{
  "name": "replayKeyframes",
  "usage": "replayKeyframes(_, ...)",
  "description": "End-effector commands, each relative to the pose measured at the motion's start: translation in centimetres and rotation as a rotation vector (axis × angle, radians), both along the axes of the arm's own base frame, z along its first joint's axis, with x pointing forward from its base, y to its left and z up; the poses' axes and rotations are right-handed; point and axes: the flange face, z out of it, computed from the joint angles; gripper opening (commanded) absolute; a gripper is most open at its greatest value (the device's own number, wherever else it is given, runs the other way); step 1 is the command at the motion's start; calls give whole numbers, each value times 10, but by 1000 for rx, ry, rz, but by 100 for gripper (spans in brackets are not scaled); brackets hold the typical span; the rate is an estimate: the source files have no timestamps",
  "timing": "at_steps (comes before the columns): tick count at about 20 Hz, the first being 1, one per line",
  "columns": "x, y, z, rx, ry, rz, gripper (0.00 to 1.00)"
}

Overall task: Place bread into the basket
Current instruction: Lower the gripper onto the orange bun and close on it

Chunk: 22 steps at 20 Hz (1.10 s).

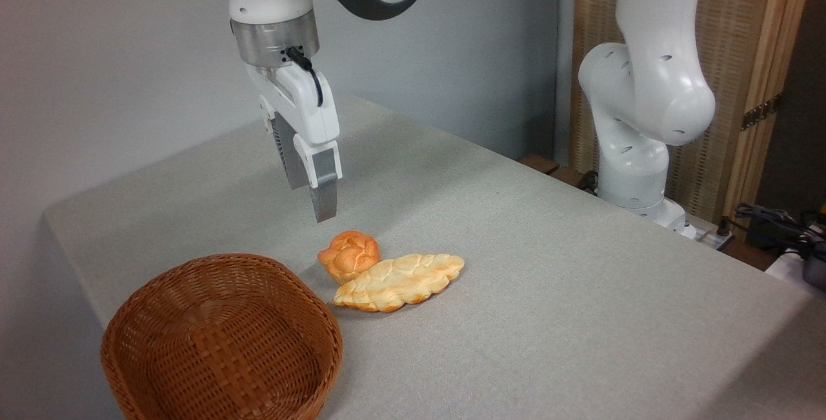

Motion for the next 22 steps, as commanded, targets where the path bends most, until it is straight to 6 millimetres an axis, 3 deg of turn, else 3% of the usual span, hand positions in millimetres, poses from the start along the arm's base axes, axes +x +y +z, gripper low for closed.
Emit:
replayKeyframes(1,-9,-9,-24,6,26,-41,100)
replayKeyframes(5,-20,-5,-54,21,75,-39,100)
replayKeyframes(14,-24,-3,-88,75,86,-59,100)
replayKeyframes(22,-18,-28,-112,84,83,-91,100)
